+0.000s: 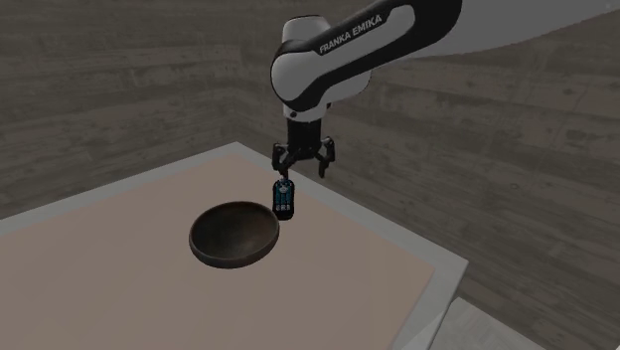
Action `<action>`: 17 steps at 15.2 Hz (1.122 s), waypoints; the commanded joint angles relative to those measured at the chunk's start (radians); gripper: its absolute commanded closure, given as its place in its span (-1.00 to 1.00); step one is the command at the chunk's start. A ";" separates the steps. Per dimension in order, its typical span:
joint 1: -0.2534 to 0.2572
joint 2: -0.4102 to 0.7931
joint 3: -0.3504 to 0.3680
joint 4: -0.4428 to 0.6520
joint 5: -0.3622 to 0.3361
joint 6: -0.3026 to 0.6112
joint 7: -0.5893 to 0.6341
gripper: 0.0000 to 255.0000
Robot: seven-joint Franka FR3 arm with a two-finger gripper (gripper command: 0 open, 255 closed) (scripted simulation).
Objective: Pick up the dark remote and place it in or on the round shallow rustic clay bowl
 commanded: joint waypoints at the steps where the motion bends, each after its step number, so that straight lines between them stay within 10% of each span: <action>1: 0.007 0.087 -0.002 0.073 -0.020 0.004 0.027 -1.00; 8: 0.048 0.380 -0.020 0.386 -0.072 -0.046 0.102 -1.00; 17: 0.048 0.414 -0.025 0.335 -0.078 0.039 0.106 -1.00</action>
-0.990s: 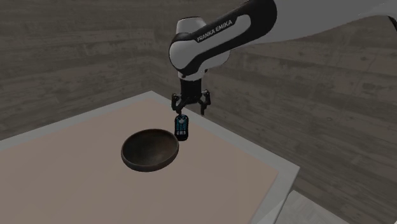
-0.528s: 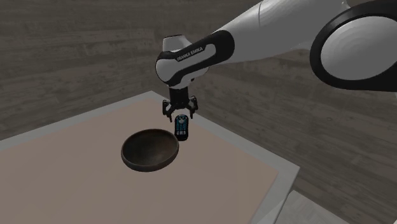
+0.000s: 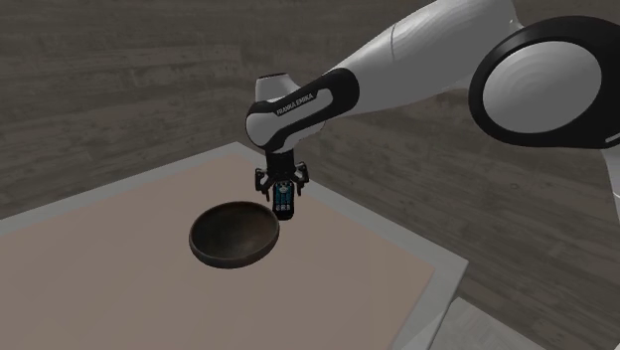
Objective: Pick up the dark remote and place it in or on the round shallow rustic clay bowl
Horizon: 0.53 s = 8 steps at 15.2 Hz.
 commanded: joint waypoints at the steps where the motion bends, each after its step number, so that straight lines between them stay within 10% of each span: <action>1: 0.000 0.001 0.000 -0.004 0.000 0.006 0.001 -1.00; 6: 0.000 0.001 0.000 -0.003 0.000 0.005 0.001 -1.00; 7: 0.000 0.001 0.000 -0.003 0.000 0.005 0.001 1.00; 8: 0.000 0.001 0.000 -0.003 0.000 0.005 0.001 1.00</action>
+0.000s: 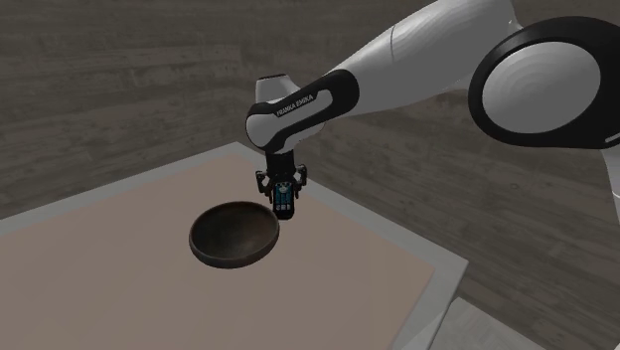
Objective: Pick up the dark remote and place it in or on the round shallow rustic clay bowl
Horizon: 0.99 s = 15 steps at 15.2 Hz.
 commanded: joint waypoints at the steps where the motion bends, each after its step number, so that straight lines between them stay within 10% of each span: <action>1: 0.000 0.000 0.000 0.000 0.000 0.000 0.000 1.00; 15: -0.001 -0.035 0.004 0.041 0.006 -0.076 -0.005 1.00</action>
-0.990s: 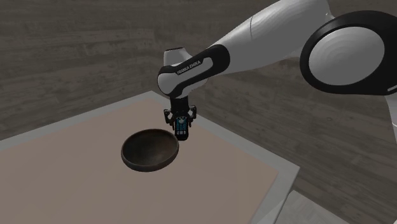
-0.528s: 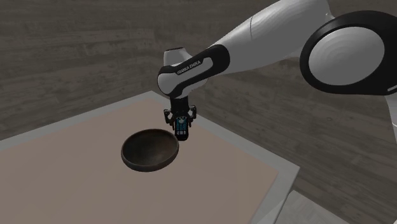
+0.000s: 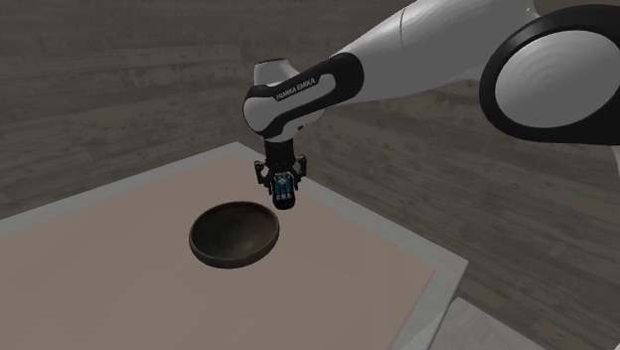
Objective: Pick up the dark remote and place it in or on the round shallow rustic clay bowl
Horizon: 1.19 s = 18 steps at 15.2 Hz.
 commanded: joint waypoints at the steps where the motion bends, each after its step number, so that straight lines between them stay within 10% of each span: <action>1: 0.000 -0.007 0.001 0.015 0.001 -0.022 -0.001 1.00; 18: 0.004 -0.047 0.006 0.183 0.010 -0.229 -0.010 1.00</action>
